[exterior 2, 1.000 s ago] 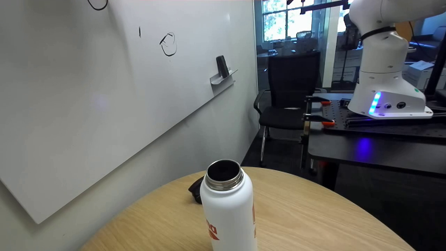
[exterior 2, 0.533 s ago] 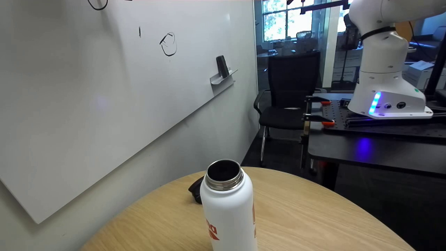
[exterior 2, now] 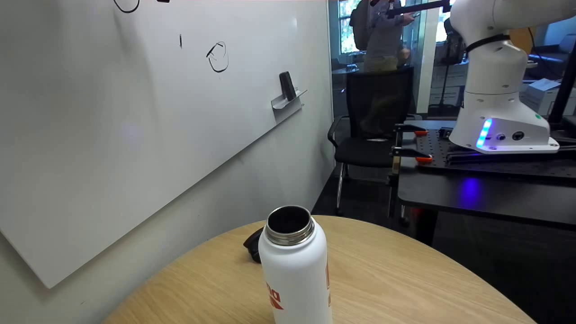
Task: Pick up the black marker from the table and use it to write on the whiteboard, place the marker back on the table
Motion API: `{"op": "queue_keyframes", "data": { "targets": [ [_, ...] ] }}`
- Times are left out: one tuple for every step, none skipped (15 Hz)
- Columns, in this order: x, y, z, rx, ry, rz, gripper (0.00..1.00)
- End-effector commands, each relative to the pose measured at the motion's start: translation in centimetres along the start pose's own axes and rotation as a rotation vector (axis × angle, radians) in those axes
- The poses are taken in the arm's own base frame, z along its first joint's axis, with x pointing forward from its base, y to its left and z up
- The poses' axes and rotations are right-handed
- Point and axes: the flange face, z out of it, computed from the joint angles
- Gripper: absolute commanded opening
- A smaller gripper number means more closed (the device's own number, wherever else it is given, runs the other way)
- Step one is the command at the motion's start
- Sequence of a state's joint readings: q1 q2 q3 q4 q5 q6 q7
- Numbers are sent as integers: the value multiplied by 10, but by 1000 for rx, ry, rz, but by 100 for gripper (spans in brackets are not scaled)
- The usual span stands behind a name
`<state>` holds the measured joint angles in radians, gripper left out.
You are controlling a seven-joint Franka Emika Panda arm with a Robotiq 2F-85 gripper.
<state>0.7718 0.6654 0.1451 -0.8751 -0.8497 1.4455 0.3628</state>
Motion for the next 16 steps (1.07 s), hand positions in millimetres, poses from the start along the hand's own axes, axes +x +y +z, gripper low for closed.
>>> {"op": "queue_keyframes", "data": {
  "targets": [
    [-38, -10, -23, 41, -15, -82, 6],
    [-46, -17, -24, 71, -23, -114, 6],
    [-54, -25, -25, 96, -34, -145, 6],
    [-63, -31, -20, 99, -59, -136, 6],
    [-67, -39, -15, 114, -58, -104, 6],
    [-74, -46, -2, 122, -91, -90, 6],
    [-81, -55, 11, 140, -121, -75, 6],
    [-88, -64, 24, 159, -148, -61, 6],
    [-94, -74, 38, 186, -164, -50, 6],
    [-100, -85, 53, 211, -177, -40, 6],
    [-106, -95, 69, 240, -189, -28, 6],
    [-113, -106, 85, 273, -202, -12, 6],
    [-122, -115, 102, 288, -213, 1, 6],
    [-128, -119, 116, 302, -219, 25, 6],
    [-103, -125, 103, 275, -211, -20, 20],
    [-110, -131, 117, 284, -219, -11, 20]
  ]
}}
